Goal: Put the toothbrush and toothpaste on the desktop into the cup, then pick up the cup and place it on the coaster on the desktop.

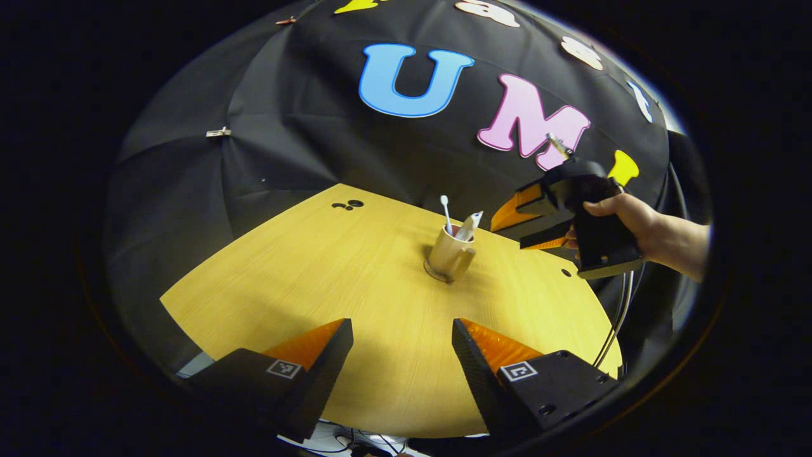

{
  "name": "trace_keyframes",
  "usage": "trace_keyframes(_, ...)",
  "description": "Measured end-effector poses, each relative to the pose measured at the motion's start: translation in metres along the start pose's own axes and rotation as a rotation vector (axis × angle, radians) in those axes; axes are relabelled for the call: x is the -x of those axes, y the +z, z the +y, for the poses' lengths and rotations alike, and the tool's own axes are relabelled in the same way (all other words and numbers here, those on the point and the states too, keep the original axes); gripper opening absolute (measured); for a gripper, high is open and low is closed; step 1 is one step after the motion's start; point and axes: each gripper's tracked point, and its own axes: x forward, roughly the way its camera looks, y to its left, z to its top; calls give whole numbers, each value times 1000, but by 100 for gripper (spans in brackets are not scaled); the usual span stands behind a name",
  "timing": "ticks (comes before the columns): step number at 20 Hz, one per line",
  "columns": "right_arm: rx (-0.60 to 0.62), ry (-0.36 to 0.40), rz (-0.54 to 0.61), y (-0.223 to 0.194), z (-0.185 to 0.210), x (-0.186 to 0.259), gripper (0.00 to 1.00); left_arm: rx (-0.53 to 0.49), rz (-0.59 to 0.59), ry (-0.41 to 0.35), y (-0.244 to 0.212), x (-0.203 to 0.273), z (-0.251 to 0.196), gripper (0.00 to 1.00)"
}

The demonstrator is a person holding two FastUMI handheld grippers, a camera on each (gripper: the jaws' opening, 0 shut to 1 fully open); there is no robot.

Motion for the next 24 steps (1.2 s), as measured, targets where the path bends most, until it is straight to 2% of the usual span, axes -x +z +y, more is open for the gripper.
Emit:
trace_keyframes(3, 26, -24, -164, 13, -15, 55, 98, -36, -28, -47, 12, -1, -16, 98)
trace_keyframes(7, 50, -65, -381, 14, -27, 135, 98, -146, -161, -41, 45, 4, -31, 97)
trace_keyframes(11, 82, -108, -546, -11, -33, 191, 98, -167, -228, -90, 65, 16, -63, 98)
trace_keyframes(14, 139, -148, -626, -25, -37, 228, 98, -153, -252, -131, 74, 32, -88, 98)
trace_keyframes(18, 190, -151, -714, -34, -43, 272, 97, -188, -301, -189, 85, 55, -112, 98)
trace_keyframes(20, 168, -179, -730, -39, -51, 287, 98, -210, -311, -197, 84, 61, -119, 97)
trace_keyframes(22, 94, -168, -740, -52, -49, 295, 98, -231, -312, -219, 83, 63, -128, 97)
trace_keyframes(23, 98, -160, -741, -55, -49, 295, 98, -239, -308, -235, 81, 64, -132, 97)
trace_keyframes(24, 108, -183, -720, -60, -61, 290, 98, -247, -304, -251, 78, 64, -136, 98)
